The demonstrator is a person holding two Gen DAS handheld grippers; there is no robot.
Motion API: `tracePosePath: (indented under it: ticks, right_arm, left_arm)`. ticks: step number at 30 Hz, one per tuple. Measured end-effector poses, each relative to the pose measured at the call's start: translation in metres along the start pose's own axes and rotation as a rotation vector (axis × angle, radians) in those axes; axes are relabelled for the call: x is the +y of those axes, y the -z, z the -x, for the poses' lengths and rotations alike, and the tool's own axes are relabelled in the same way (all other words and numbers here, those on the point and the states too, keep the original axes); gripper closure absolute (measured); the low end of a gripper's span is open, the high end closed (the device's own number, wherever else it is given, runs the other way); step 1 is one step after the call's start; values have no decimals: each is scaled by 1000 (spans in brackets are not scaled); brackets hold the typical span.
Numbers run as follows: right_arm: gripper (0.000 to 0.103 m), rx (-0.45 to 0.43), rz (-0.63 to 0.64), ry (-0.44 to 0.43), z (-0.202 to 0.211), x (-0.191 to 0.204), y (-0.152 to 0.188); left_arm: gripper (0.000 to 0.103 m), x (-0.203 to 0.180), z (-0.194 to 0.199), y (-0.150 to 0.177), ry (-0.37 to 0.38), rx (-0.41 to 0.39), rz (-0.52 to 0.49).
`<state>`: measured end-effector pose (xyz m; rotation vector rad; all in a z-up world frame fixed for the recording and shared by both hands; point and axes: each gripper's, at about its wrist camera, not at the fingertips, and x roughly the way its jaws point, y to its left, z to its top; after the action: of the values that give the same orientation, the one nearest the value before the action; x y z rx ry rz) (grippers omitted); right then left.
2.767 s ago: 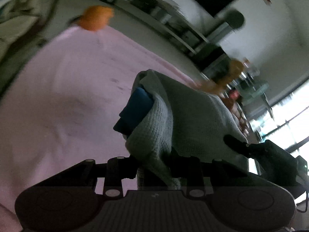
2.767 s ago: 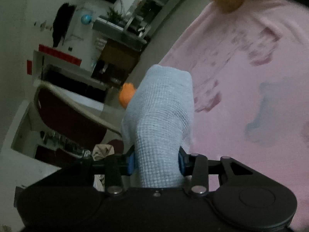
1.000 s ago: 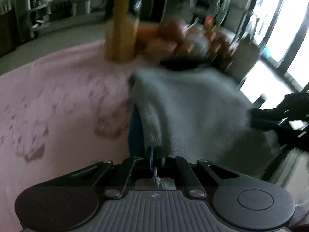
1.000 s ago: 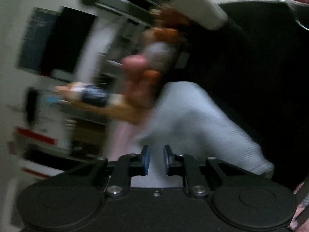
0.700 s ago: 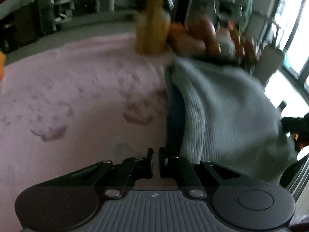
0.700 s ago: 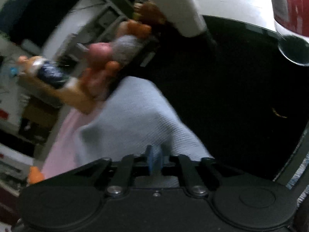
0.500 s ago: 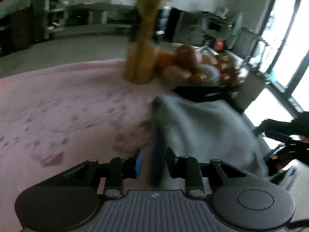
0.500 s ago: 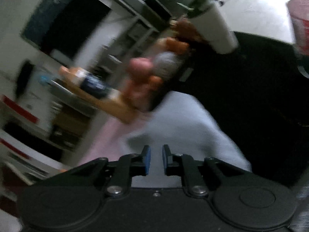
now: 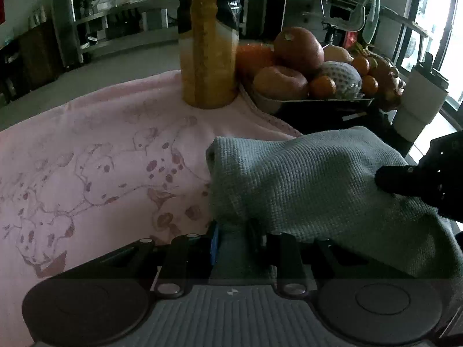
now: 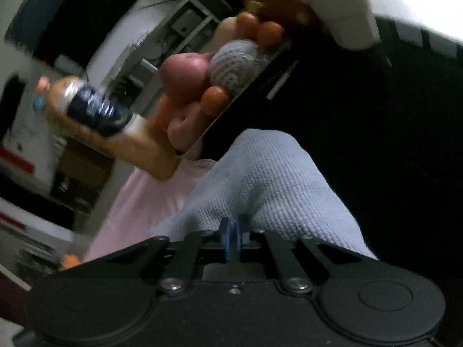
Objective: Fold clothes
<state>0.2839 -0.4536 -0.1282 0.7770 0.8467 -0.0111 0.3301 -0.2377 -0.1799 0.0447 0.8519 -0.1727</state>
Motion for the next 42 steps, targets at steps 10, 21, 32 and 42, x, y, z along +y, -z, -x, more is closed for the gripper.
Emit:
tracePosePath:
  ticks: [10, 21, 32, 42]
  right_arm:
    - [90, -89, 43, 149, 84, -26, 20]
    - [88, -23, 162, 332, 68, -21, 32]
    - [23, -144, 250, 285, 148, 41, 107]
    - [0, -223, 469, 309, 236, 119, 147]
  left_arm:
    - [80, 18, 62, 38, 104, -75, -17]
    - [75, 16, 71, 35, 32, 52, -19]
    - [18, 9, 204, 41, 0, 20, -44]
    - [1, 8, 301, 55, 65, -54, -84]
